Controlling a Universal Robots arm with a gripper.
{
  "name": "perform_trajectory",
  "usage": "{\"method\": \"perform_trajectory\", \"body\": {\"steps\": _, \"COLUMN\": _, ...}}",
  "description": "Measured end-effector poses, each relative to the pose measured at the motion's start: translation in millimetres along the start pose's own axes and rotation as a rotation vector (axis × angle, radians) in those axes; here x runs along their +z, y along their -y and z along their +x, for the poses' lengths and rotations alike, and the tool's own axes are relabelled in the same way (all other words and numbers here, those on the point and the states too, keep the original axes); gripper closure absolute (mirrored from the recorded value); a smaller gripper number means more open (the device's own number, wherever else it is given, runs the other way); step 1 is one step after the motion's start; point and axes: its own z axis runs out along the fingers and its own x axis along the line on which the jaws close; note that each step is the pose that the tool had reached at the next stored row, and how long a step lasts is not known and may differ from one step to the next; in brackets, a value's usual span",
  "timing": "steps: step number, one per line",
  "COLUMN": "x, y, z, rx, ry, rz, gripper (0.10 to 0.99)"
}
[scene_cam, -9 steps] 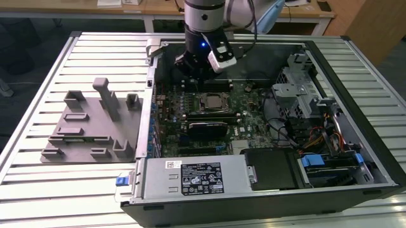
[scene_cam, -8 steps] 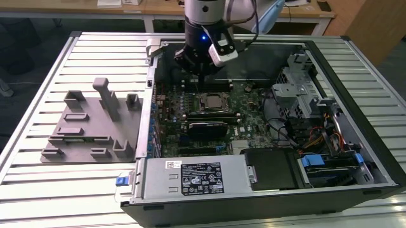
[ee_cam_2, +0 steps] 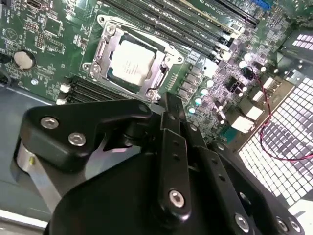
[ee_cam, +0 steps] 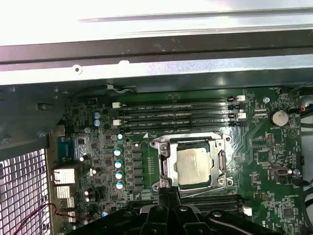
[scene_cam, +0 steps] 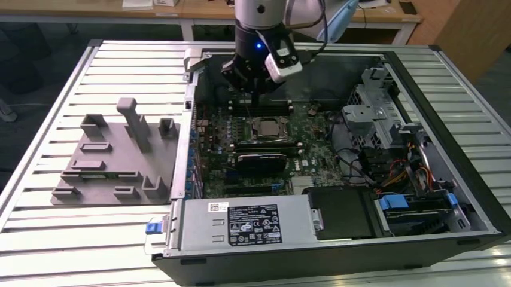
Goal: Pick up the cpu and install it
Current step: 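Close the cpu cover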
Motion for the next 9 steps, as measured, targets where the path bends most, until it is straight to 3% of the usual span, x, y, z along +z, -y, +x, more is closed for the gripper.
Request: {"method": "perform_trajectory", "body": {"steps": 9, "x": 11.4, "y": -0.3, "z": -2.9, "rx": 0.000, "ry": 0.0001, "rz": 0.000, "gripper": 0.980}}
